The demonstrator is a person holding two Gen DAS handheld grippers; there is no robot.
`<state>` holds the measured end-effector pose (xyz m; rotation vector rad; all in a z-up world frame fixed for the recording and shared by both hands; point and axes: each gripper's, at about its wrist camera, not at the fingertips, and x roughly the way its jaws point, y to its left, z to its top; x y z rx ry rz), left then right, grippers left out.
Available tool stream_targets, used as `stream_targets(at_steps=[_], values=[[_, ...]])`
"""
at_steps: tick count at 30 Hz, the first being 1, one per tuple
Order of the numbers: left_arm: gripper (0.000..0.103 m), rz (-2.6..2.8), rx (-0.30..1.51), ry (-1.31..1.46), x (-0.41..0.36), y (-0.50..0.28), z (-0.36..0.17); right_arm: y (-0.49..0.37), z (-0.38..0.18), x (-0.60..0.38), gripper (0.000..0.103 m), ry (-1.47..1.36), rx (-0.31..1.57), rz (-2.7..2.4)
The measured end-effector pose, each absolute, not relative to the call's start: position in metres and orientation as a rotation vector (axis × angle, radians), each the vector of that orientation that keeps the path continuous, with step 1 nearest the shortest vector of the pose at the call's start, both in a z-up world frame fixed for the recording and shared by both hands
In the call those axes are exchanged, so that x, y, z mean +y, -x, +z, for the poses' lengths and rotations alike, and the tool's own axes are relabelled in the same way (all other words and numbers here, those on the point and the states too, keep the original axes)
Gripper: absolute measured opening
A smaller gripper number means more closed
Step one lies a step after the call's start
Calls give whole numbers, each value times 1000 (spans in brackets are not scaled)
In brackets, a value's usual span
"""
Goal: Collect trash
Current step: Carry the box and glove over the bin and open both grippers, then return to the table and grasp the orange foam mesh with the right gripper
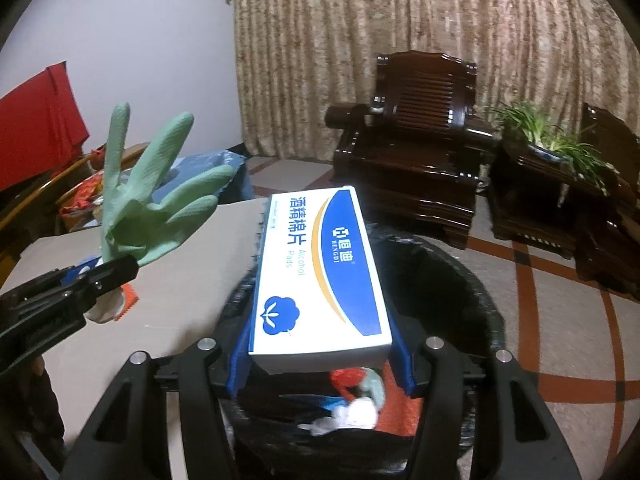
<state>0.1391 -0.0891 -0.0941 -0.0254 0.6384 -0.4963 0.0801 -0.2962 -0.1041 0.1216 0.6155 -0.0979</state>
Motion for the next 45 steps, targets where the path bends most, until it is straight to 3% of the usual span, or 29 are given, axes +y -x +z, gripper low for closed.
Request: stream_targets(at_steps=[14,15,17,23,26,45], values=[[37,-602,651,-14,-156,-155,-108,-80,-112,-340,59,-139,631,-188],[41,-611,650,-13,-159,-157,-108,-80,-114,-343,64,-139,637,-197],[66,-631,650,0,-161,-158,-109,-80,-115,-347,71,-140,640,-209],[78,-602,636,-12,-150,-156,-109,-73,-115,-351,97,-152,618,-231],[87,-563,626,-18,-139,-153,-106,-72,-114,-349,97,-166,613,-216],[91,-288,606,16,1,-136,-96,-93,-107,-263,97,-109,607,-53]])
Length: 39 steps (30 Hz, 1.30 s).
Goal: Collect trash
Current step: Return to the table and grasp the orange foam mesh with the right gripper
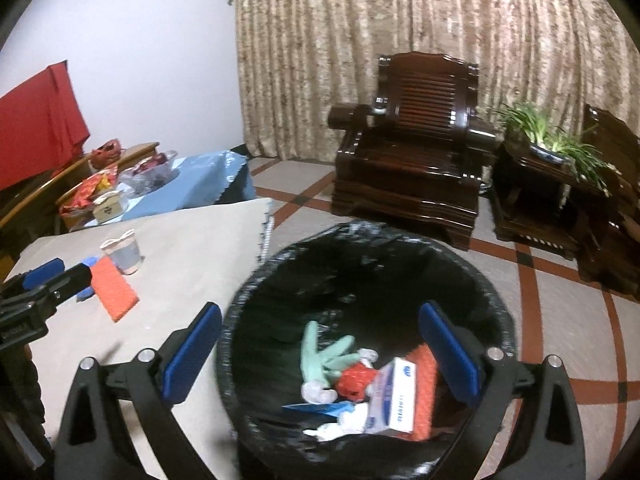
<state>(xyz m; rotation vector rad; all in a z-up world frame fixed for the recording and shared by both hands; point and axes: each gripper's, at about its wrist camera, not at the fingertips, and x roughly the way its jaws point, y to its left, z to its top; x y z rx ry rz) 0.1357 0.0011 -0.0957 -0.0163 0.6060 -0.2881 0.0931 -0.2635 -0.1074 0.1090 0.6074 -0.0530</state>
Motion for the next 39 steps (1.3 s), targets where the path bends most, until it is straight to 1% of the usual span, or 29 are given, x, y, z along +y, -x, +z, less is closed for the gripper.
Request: stream_targets(at_steps=[11,20,32,39], values=[[91,-117,604,59,91,-130,-99,-118,-105,-192,97,-56,597,69],[91,-13,616,73,147,-139,-105,-149,-117,-130,97,-16,607,167],[91,66,678,82,211,-167,-138,-200,-151,-42,97,49,680,297],[91,105,717,88,240,-183,-158,-230,-181,-2,97,84,737,355]])
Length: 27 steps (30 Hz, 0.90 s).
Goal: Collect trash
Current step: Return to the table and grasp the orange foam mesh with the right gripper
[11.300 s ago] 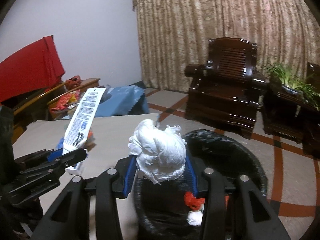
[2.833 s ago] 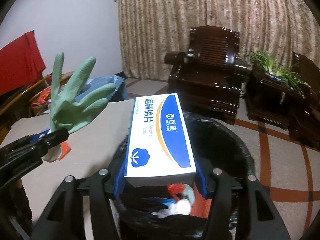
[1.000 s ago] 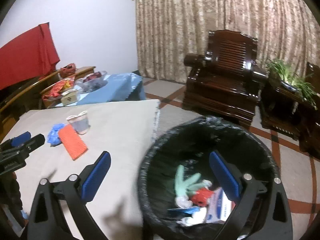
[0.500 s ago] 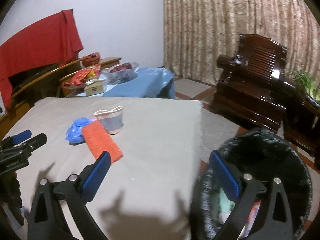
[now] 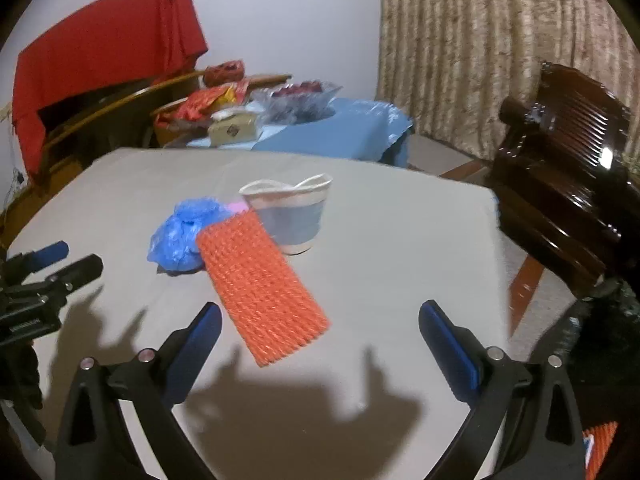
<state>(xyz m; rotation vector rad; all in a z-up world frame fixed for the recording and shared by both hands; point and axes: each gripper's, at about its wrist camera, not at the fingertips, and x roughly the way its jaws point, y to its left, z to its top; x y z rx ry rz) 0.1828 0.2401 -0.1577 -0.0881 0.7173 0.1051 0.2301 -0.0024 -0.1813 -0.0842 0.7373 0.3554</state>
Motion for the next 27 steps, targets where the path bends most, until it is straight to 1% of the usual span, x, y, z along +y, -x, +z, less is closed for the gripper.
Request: stream_targets(at_steps=[6,13,14,16,18,19,21,22,24,26,27], values=[[91,120,740,97,251,-194,-171,-253,-210,23,97,118,793,373],[91,125,761,102,257,-205,-182,-268,-224,34,97,118,835,397],[91,125,765,104,257,-207,-183,-269,-226,35,95,113,850,413],[91,123,766,107,258,-208,-185,-271,-229,36,87,110,863,430],[91,119,767,109,257,-211,-186,-272,-232,36,74,104,882,449],[91,117,767,110,257,-212,-186,-271,-233,37,71,101,889,456],[91,110,768,111,255,-215,-187,-269,-233,37,57,99,890,465],[91,106,768,111,253,-217,-187,-268,-232,37,53,97,888,473],[91,97,768,110,249,-220,-188,-266,-230,34,36,86,886,489],[91,89,768,111,244,-224,-189,-264,-226,32,26,76,878,497],[91,83,769,112,241,-228,-190,-262,-224,29,24,70,875,501]])
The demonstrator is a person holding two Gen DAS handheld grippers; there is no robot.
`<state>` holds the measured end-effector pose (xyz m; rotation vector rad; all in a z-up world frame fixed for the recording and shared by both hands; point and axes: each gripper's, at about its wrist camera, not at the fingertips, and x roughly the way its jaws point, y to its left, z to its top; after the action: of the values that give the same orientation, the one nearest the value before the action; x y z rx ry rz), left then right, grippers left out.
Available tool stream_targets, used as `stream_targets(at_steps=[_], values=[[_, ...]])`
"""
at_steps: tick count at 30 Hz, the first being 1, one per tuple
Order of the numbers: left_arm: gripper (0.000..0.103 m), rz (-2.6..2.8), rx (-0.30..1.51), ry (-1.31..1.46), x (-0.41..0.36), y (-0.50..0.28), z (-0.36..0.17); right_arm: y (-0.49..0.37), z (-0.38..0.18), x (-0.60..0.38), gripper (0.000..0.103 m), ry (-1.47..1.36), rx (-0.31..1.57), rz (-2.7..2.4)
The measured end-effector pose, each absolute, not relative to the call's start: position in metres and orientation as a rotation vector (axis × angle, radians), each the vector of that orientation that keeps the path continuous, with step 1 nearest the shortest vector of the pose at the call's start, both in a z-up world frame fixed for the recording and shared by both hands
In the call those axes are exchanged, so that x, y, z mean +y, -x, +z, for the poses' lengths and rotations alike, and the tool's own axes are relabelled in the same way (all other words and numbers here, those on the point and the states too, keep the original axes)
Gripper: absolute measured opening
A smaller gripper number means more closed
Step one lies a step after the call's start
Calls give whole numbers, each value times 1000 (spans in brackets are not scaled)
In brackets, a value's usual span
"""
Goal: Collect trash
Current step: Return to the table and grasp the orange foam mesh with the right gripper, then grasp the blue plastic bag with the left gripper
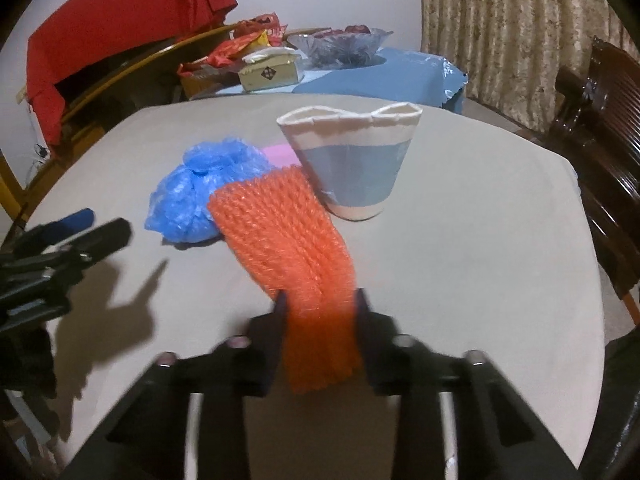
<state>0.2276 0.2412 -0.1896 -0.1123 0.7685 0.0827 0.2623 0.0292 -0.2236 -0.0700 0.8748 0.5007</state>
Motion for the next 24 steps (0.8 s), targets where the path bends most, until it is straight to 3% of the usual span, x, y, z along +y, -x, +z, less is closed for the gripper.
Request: stream_targets(at_steps=[13,15,19,24], values=[[90,28,805,96,215,-269,-207,-255,-211,-12,23,27,861,413],[76,19,834,103,215,-276,-215,-255,-213,-14,23,24,863,406],[38,-18,873,127,214,-281,-223,-256,-215,-15,23,27,866,403],[33,-17,836,106,207,-268,-211,-255,-212,-17,23,26,859,399]])
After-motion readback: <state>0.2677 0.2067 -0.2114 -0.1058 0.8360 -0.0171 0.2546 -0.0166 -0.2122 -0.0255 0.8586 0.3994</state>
